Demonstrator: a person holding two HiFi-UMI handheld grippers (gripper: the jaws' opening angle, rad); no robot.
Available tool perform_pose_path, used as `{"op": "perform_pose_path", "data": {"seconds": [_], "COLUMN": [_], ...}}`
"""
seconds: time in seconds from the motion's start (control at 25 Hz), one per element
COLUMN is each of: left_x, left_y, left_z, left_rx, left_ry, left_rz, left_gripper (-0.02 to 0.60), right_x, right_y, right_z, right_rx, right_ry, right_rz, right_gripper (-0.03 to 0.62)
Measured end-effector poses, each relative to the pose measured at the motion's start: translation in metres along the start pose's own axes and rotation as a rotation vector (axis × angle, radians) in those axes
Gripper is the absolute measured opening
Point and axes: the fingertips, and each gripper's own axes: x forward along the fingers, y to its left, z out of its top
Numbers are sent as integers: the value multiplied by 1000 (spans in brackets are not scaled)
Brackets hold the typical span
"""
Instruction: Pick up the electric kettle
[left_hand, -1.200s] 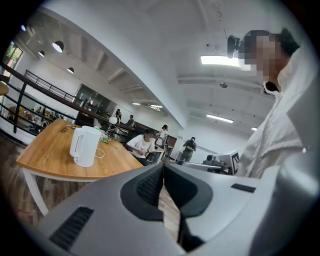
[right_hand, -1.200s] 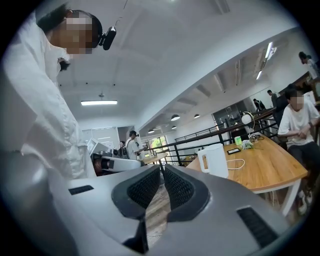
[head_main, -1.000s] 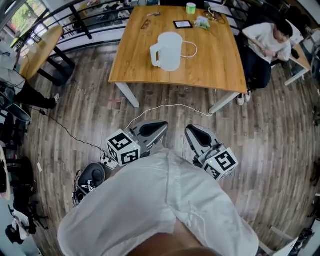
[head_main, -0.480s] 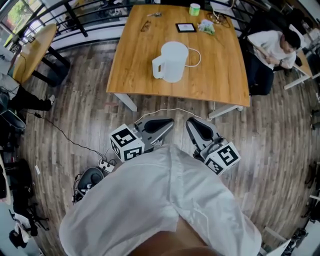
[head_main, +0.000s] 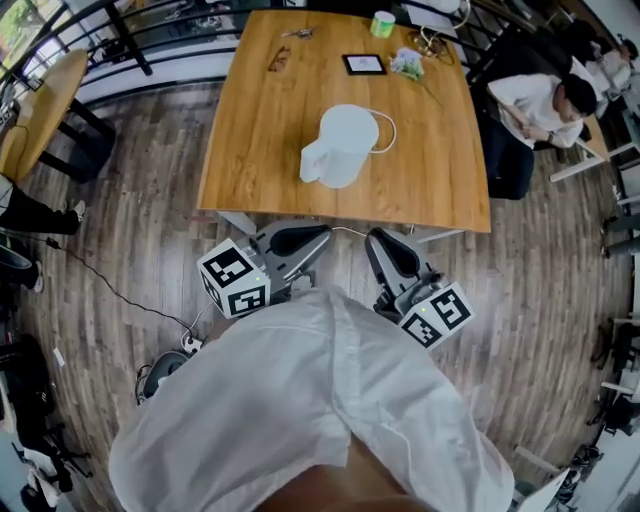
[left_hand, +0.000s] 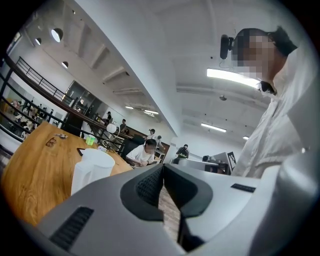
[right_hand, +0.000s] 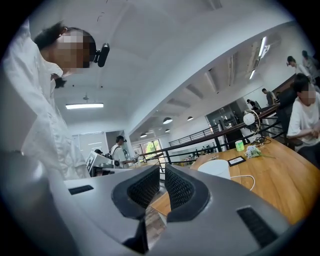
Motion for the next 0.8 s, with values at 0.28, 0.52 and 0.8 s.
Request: {"op": "perform_pose_path", "data": {"seconds": [0.28, 0.52, 0.8], "left_x": [10, 26, 39], "left_y": [32, 45, 62], "left_z": [9, 14, 21], "left_rx": [-43, -45, -57], "left_ry": [-5, -21, -50], "left_rz": [-10, 7, 54], "left_gripper": [5, 5, 5], "right_x": [14, 22, 31], "right_y": [-19, -46, -63], "right_z": [0, 4, 9], "right_rx": [24, 45, 64], "right_ry": [28, 38, 61], "right_rz": [-50, -35, -5], "right_gripper": [17, 17, 17]}}
